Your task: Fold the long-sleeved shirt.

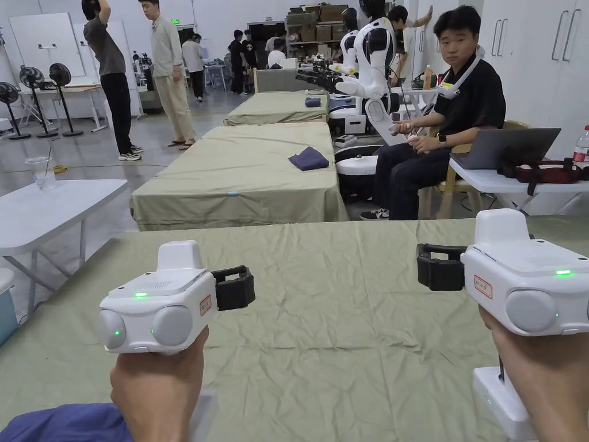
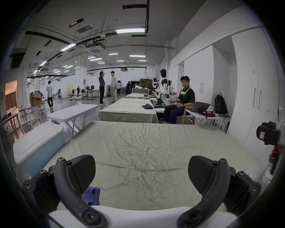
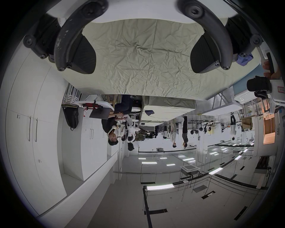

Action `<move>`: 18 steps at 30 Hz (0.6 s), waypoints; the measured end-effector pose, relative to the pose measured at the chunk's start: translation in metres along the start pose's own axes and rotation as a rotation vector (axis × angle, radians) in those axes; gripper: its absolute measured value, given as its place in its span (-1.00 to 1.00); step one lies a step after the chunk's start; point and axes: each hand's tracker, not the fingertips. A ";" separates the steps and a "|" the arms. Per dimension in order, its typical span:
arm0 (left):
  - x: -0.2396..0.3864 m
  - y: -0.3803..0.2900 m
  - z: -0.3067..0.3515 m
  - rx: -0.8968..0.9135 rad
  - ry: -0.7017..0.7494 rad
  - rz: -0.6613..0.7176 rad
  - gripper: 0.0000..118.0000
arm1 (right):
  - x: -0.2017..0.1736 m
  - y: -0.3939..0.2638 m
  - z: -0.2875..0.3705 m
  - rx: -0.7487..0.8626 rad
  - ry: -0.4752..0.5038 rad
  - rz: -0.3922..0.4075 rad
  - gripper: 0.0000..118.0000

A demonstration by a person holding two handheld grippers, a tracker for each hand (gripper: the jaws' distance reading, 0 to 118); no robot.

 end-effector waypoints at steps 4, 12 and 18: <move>0.000 -0.002 -0.001 -0.008 0.001 -0.001 1.00 | 0.000 -0.002 -0.001 -0.005 -0.001 0.003 1.00; -0.001 -0.002 0.001 -0.004 0.002 0.002 1.00 | 0.000 -0.003 -0.001 -0.006 0.000 0.002 1.00; 0.001 -0.002 0.003 -0.021 -0.005 0.002 1.00 | -0.001 -0.005 -0.002 -0.010 0.000 0.006 1.00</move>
